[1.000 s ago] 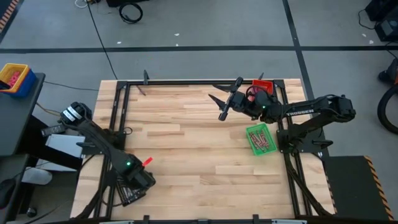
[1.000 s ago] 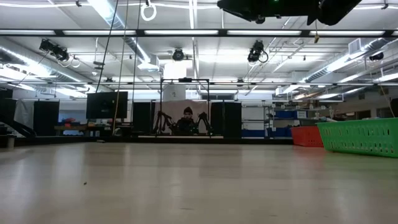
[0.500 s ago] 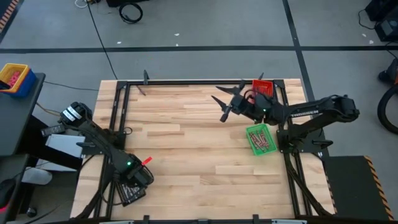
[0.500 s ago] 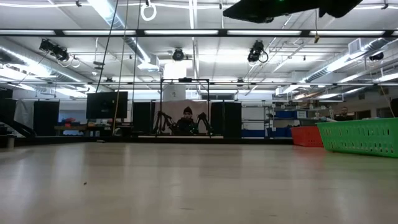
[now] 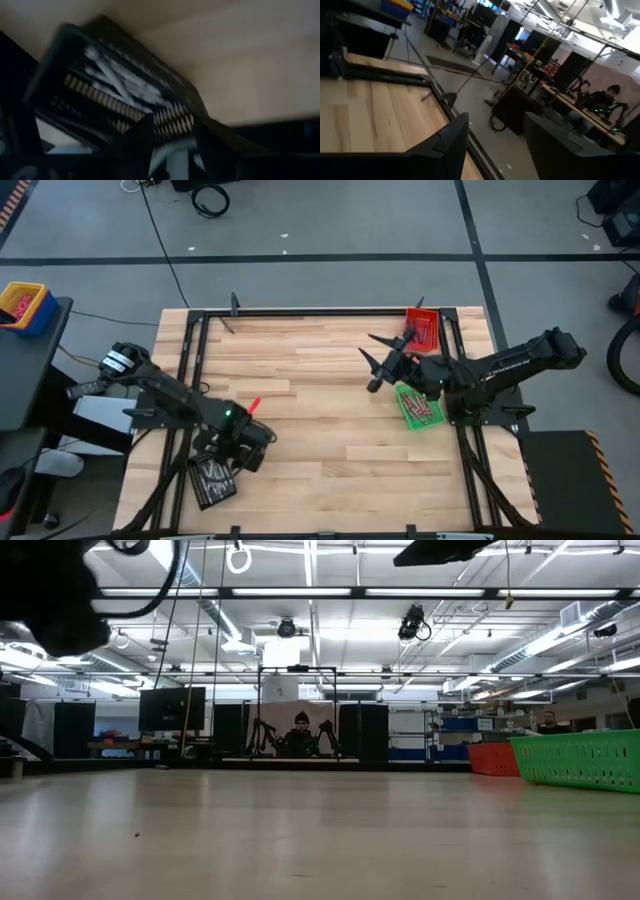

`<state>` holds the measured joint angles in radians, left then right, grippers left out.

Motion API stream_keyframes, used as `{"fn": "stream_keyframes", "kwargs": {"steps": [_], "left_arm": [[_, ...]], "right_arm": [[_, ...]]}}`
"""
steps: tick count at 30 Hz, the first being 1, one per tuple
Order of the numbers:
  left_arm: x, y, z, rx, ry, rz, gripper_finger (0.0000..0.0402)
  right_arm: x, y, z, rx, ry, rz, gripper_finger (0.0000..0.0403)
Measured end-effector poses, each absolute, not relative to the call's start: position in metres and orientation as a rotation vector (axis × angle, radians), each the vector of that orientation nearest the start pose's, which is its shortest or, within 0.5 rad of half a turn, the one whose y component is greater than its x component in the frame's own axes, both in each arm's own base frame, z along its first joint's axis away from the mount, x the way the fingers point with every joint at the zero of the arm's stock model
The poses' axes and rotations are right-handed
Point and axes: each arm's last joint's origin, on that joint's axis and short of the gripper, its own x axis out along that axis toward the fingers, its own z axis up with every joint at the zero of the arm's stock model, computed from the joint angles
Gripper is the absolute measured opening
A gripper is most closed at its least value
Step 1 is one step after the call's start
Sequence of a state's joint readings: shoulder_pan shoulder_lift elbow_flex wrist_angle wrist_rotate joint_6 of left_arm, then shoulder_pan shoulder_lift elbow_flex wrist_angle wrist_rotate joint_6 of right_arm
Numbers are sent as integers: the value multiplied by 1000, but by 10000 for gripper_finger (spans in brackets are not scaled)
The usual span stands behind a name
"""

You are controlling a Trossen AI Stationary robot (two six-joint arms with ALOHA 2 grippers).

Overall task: Sort crayons
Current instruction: Put the purple crayon into the red bin

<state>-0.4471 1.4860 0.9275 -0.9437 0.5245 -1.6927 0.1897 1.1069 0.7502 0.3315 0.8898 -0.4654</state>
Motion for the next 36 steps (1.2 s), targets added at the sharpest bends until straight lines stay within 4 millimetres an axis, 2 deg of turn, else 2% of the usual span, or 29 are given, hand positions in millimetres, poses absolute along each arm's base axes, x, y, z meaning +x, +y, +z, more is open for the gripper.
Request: {"fn": "stream_keyframes", "kwargs": {"steps": [5,8,12,16,21,26,29,32,36], "left_arm": [[224,-111,225,-1213,1823,576,144],[221,-98,238,-1109,1856,607,144],[216,-69,247,-859,1831,712,144],[220,-33,247,-632,1684,853,144],[236,27,245,-583,1405,1025,144],[241,112,254,-625,1148,1075,144],[235,164,265,-646,929,1125,144],[225,206,276,-644,691,1189,144],[208,238,280,-770,469,1321,144]], "right_arm": [[230,46,307,-474,218,-765,195],[225,58,307,-474,221,-794,195],[219,72,307,-467,217,-806,195],[213,84,309,-449,197,-798,195],[210,91,312,-433,175,-773,195],[211,89,312,-436,177,-778,195],[213,85,311,-441,183,-792,195],[215,82,311,-458,191,-792,195],[217,79,309,-481,204,-771,195]]}}
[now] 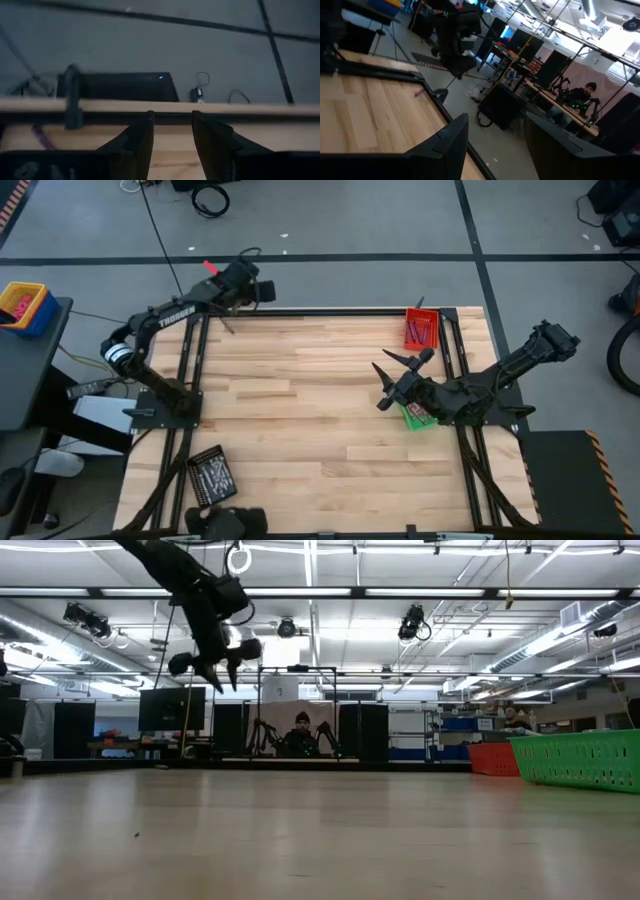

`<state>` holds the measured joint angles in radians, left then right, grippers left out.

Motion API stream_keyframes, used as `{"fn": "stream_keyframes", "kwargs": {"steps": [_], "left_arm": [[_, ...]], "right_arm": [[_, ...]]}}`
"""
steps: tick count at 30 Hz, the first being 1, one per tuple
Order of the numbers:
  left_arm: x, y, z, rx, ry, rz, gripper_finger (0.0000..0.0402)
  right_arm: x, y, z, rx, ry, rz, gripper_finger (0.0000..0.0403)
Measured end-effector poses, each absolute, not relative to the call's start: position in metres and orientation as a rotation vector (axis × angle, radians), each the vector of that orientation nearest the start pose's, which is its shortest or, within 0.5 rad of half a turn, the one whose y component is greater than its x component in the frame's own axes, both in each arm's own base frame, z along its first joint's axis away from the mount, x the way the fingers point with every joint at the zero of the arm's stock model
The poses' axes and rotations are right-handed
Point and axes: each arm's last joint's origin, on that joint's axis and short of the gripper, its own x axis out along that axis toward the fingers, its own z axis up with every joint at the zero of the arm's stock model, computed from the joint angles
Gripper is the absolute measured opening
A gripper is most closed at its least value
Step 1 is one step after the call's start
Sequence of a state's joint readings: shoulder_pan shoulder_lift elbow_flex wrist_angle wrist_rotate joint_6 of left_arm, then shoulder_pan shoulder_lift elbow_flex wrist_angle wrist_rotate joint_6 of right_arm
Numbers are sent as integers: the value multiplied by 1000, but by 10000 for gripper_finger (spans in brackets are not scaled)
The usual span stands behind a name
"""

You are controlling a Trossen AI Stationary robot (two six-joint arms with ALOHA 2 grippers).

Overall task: Sort crayons
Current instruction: Put the purple crayon into the red bin

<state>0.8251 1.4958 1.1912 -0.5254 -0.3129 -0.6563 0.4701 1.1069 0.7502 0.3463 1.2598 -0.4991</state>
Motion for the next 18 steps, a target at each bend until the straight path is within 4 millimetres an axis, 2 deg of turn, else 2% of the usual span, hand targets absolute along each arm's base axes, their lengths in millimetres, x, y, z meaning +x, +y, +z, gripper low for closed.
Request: {"fn": "stream_keyframes", "kwargs": {"steps": [3,7,11,14,18], "left_arm": [[201,251,265,-866,488,1401,144],[193,264,228,-1009,609,1531,144],[190,277,198,-1068,652,1671,144],[189,281,184,-1109,636,1753,144],[194,274,173,-1107,646,1865,144]], "right_arm": [[218,77,306,-513,233,-769,195],[219,73,304,-523,251,-781,195],[220,72,304,-505,240,-766,195],[220,72,304,-501,237,-765,195],[220,72,304,-482,230,-767,195]]}}
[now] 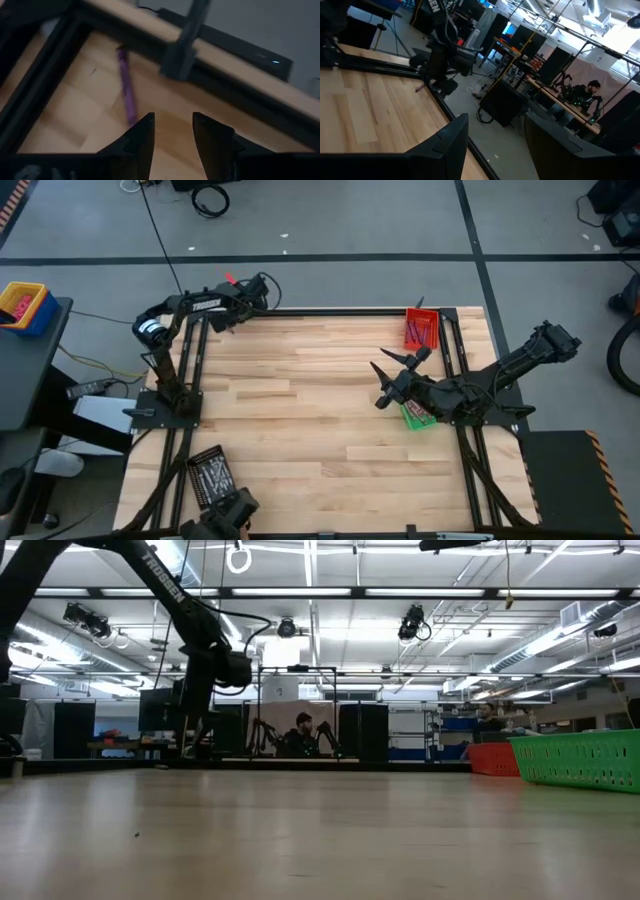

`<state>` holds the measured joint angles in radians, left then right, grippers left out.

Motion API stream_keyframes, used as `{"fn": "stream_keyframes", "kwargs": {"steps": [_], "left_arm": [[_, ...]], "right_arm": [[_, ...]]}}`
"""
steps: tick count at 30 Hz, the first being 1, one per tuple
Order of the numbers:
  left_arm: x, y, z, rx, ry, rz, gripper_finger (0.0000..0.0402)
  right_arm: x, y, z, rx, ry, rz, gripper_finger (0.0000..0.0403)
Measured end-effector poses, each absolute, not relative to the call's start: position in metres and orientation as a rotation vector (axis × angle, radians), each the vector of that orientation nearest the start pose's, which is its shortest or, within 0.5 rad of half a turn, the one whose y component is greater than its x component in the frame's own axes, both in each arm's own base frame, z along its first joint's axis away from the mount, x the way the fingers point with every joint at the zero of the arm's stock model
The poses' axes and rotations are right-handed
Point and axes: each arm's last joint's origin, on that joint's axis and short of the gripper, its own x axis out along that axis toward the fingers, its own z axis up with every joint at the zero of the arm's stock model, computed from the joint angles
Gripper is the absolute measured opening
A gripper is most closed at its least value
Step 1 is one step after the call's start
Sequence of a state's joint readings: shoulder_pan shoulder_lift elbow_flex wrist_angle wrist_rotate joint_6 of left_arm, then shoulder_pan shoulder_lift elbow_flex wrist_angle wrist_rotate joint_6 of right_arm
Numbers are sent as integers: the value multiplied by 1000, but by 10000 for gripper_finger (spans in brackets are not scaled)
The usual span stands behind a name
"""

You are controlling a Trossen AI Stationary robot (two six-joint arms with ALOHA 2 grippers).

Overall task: Sort crayons
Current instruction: Put the purple crayon into the red bin

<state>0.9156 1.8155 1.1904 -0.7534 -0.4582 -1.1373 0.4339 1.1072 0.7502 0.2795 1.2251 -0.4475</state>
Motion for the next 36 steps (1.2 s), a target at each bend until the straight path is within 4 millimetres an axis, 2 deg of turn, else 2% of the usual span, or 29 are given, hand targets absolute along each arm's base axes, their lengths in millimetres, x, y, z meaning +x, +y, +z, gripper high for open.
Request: {"fn": "stream_keyframes", "kwargs": {"steps": [6,11,16,19,24,32,36], "left_arm": [[204,263,171,-1036,658,1903,144],[202,259,170,-1045,669,1925,144],[192,245,141,-1084,660,1959,144],[188,241,127,-1103,591,1940,144],[187,242,123,-1078,516,1912,144],[181,242,123,-1051,526,1980,144],[181,244,123,-1074,463,1996,144]], "right_arm": [[219,72,299,-497,261,-760,195],[219,72,298,-488,262,-761,195],[220,72,298,-476,257,-756,195],[220,72,298,-468,252,-742,195],[220,71,298,-465,252,-748,195],[221,70,298,-462,251,-746,195],[221,70,298,-456,247,-729,195]]}}
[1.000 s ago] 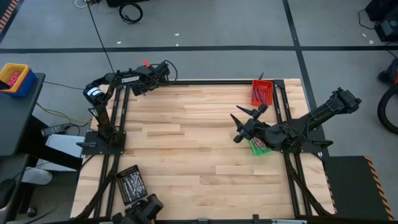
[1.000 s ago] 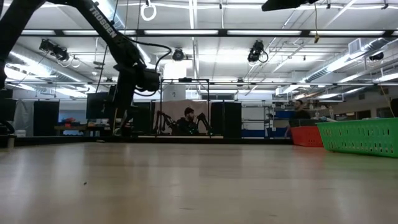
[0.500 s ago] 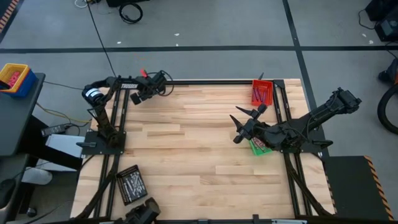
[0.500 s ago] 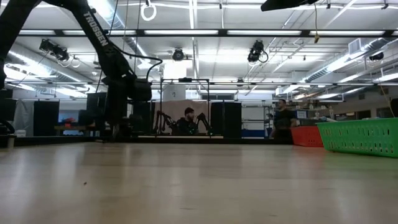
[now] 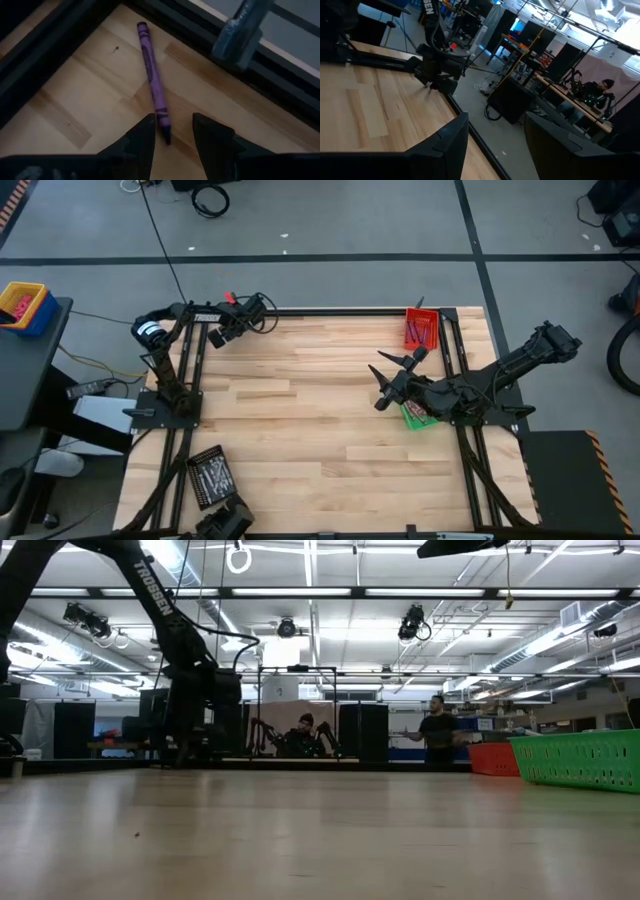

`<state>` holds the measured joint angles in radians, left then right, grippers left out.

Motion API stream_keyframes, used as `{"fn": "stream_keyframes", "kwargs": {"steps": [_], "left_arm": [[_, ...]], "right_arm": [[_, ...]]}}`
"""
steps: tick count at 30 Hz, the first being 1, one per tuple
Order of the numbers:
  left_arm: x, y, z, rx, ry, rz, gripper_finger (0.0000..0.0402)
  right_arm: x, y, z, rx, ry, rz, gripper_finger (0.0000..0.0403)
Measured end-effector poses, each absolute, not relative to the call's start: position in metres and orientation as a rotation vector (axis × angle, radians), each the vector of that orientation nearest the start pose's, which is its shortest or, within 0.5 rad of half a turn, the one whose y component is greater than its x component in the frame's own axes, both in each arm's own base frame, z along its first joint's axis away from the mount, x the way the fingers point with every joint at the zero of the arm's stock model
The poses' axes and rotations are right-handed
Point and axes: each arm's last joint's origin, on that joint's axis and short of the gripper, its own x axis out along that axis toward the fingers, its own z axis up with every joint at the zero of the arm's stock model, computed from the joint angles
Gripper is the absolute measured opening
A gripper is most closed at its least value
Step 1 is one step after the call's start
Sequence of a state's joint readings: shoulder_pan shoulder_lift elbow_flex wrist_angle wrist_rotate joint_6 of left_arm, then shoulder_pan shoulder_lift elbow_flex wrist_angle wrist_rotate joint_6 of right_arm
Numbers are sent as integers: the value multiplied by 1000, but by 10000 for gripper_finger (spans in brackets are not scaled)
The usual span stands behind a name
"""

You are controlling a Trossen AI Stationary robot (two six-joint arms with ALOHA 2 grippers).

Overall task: Sort crayons
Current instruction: Put the purple crayon into the red bin

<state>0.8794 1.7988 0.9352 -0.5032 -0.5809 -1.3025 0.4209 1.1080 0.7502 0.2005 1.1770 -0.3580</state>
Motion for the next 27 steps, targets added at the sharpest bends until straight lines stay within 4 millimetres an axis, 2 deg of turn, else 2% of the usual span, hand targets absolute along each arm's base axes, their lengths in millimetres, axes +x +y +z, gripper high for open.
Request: {"fn": "stream_keyframes", "kwargs": {"steps": [6,18,21,27], "left_arm": [[174,243,121,-1105,446,2047,144],[173,242,121,-1094,412,2080,140],[173,243,121,-1096,400,2082,125],[174,243,121,-1126,401,2062,65]], "right_arm": [[221,70,298,-457,248,-725,195],[221,70,296,-468,259,-724,195],[221,70,296,-468,259,-724,195],[221,70,296,-467,258,-724,195]]}}
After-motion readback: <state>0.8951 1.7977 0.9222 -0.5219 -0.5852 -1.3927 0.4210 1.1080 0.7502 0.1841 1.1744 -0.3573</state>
